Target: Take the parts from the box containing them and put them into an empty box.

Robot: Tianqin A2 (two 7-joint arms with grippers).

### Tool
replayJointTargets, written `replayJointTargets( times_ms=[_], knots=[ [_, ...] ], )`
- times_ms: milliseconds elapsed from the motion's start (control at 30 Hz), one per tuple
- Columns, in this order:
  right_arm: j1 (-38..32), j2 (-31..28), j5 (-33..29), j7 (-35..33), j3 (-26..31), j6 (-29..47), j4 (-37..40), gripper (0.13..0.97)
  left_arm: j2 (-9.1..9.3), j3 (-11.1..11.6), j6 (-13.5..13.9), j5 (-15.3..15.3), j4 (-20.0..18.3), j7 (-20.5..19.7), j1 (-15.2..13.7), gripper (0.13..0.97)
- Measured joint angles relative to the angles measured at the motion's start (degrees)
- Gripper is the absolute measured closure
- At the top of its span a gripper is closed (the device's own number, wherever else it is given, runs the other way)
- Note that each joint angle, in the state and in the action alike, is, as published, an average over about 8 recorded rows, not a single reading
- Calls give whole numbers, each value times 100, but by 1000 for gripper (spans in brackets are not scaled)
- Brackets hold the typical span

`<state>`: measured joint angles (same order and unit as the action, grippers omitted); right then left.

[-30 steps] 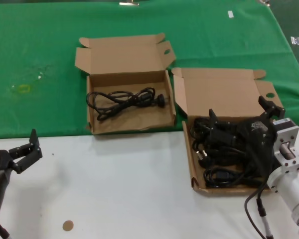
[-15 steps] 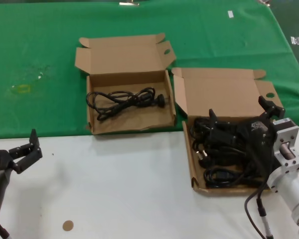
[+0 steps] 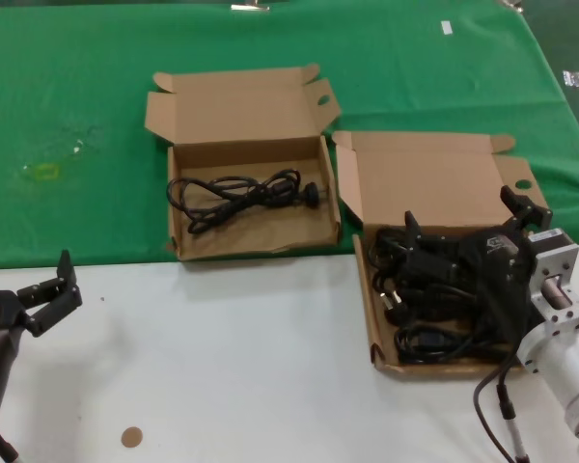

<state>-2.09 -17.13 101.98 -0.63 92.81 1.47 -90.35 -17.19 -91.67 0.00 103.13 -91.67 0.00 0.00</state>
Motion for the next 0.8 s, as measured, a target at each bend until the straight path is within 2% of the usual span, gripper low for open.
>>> replayJointTargets(
  times_ms=[800],
  knots=[
    [0,0,0,0,0,0,0,129,0,0,0,0,0,0,0,132]
  ],
)
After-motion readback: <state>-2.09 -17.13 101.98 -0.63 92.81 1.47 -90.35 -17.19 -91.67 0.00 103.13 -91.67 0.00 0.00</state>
